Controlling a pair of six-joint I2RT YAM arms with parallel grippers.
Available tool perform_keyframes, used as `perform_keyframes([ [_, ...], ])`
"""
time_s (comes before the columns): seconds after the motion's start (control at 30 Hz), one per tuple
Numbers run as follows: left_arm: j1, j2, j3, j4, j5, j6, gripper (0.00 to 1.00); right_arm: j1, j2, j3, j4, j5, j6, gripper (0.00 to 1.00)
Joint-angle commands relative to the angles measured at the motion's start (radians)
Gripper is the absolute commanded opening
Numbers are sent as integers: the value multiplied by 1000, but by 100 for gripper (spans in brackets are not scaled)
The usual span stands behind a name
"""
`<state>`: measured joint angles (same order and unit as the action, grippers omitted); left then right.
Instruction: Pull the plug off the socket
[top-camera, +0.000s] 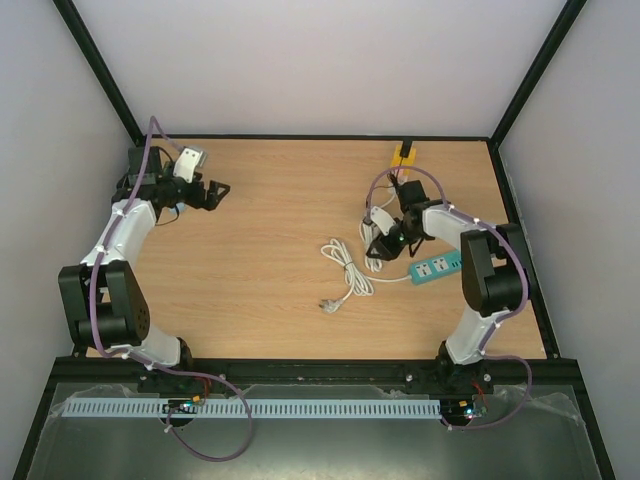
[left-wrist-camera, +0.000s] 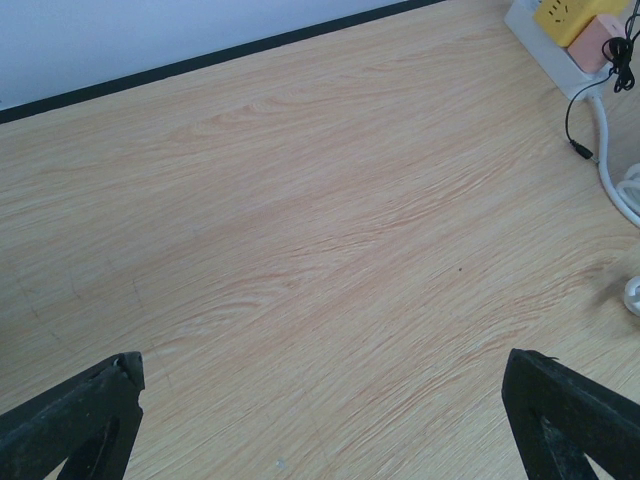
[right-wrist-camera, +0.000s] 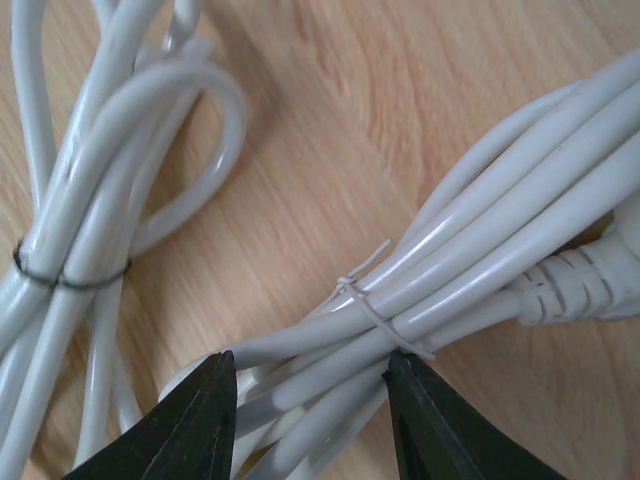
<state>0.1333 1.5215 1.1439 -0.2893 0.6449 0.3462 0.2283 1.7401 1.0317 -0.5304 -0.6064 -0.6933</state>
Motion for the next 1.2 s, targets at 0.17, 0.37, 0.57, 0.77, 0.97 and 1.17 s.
perform_keyframes([
  [0.17,-43,-8,-16,19,-44,-21,100,95,163,117,194,-57,211,42],
  [0.37,-65,0,-32,49,-88,-43,100,142,213,201,269,-51,300,52],
  [0.57,-66,-15,-42,59,-107,-45,100,151,212,269,158,-92,313,71],
  [0.77,-67,-30,-57,69,-104,-40,100,162,63,120,131,-109,287,85],
  [0.97,-124,-5,-41,57,-125,-28,100,199,19,37,155,-64,267,81],
  [1.17,-235,49,-11,68,-210,-46,100,268,37,-33,158,-43,232,78],
])
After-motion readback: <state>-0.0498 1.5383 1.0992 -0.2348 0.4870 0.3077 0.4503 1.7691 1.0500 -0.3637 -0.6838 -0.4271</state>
